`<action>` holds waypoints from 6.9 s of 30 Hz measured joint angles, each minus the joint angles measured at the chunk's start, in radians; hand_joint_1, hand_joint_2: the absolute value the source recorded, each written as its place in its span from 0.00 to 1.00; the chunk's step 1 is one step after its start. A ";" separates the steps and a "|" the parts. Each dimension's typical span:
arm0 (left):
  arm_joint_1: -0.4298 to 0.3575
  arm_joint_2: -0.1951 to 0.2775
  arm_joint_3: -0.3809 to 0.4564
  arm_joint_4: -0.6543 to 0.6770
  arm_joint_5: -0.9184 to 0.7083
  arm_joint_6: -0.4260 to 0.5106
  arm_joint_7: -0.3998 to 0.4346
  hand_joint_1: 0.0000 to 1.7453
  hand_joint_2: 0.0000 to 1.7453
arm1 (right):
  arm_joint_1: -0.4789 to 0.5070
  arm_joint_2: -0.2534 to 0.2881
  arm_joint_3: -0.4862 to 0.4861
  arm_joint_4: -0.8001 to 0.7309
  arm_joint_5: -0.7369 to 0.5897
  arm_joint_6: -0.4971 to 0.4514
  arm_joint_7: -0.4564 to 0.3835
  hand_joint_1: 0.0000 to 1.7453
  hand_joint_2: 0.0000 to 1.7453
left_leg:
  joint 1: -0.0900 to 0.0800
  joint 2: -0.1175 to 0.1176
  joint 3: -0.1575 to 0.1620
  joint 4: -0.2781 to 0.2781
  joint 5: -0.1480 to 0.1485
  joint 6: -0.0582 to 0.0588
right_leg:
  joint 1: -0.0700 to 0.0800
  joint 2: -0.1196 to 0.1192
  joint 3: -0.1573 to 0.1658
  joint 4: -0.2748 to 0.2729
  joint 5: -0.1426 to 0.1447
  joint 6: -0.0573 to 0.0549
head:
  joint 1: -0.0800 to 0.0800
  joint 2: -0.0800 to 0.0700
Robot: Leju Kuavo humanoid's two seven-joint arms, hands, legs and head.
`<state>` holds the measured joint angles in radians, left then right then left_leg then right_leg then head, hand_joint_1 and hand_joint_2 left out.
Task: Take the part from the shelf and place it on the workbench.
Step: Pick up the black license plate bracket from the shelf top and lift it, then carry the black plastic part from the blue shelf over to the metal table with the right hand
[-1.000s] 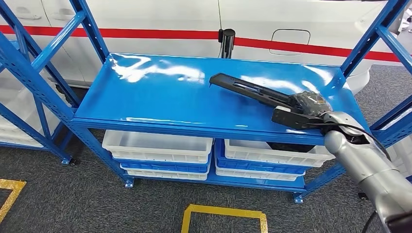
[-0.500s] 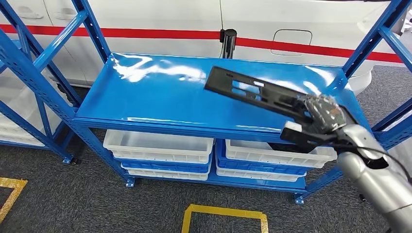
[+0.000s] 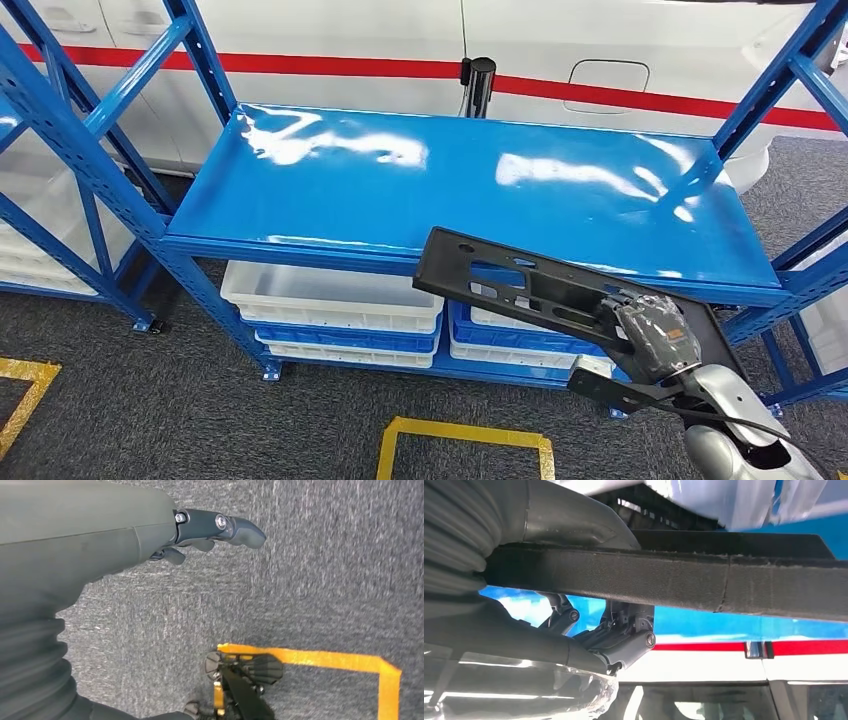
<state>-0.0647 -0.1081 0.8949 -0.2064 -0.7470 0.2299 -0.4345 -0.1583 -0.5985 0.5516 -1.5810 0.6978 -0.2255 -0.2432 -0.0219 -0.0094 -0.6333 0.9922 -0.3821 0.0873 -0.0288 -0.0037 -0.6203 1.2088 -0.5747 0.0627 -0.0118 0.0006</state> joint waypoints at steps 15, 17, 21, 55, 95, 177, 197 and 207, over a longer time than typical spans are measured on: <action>-0.003 0.012 -0.013 -0.003 -0.016 -0.009 0.009 0.00 1.00 | 0.050 0.074 -0.060 -0.023 0.035 0.035 -0.006 1.00 1.00 | 0.033 0.006 -0.044 0.263 -0.185 -0.085 | -0.005 0.001 0.047 -0.214 0.133 -0.059 | -0.002 0.000; -0.005 0.013 -0.013 -0.004 -0.017 -0.010 0.009 0.00 1.00 | 0.050 0.084 -0.062 -0.023 0.039 0.036 -0.005 1.00 1.00 | 0.034 0.006 0.067 0.115 -0.147 -0.080 | -0.005 0.001 0.039 -0.213 0.142 -0.050 | -0.002 0.000; -0.007 0.015 -0.013 -0.005 -0.020 -0.014 0.009 0.00 1.00 | 0.051 0.104 -0.068 -0.024 0.059 0.040 -0.002 1.00 1.00 | 0.023 0.004 0.139 -0.005 -0.122 -0.057 | -0.002 -0.002 0.033 -0.218 0.166 -0.021 | -0.001 0.000; -0.023 0.004 0.009 -0.010 -0.018 -0.031 0.015 0.00 1.00 | -0.238 0.254 -0.001 0.217 0.049 0.163 -0.044 1.00 1.00 | 0.026 0.015 0.112 -0.043 -0.058 -0.021 | 0.010 -0.004 -0.024 -0.155 0.123 -0.034 | -0.002 0.000; -0.025 -0.001 0.010 -0.009 -0.088 -0.146 0.375 0.00 1.00 | -0.344 0.330 0.078 0.353 0.028 0.163 -0.040 1.00 1.00 | 0.035 0.007 -0.077 -0.010 0.088 -0.060 | -0.017 0.009 0.133 -0.176 0.037 0.046 | 0.005 0.000; -0.012 -0.011 0.010 -0.008 -0.163 -0.157 0.323 0.00 1.00 | -0.206 0.357 -0.007 0.296 0.149 0.064 -0.102 1.00 1.00 | 0.012 0.025 0.044 -0.003 -0.044 -0.025 | 0.020 -0.057 0.086 -0.161 0.037 -0.044 | -0.005 0.000; -0.006 -0.011 0.010 -0.006 -0.178 -0.146 0.323 0.00 1.00 | -0.191 0.348 -0.006 0.295 0.156 0.065 -0.112 1.00 1.00 | 0.033 0.006 -0.129 0.299 -0.155 -0.082 | -0.007 -0.034 0.078 -0.208 0.100 -0.057 | -0.015 0.000; -0.012 -0.007 0.031 -0.006 -0.134 -0.177 0.328 0.00 1.00 | -0.193 0.371 -0.009 0.287 0.170 0.065 -0.118 1.00 1.00 | 0.026 0.031 0.013 0.023 -0.042 -0.051 | 0.001 -0.088 0.083 -0.176 0.061 -0.003 | -0.005 0.000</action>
<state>-0.0763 -0.1154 0.9254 -0.2129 -0.8814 0.0525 -0.1061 -0.3509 -0.2279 0.5426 -1.2942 0.8681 -0.1609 -0.3616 0.0039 0.0215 -0.6205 1.0148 -0.4245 0.0366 -0.0274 -0.0919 -0.5376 1.0331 -0.5140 0.0594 -0.0167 0.0007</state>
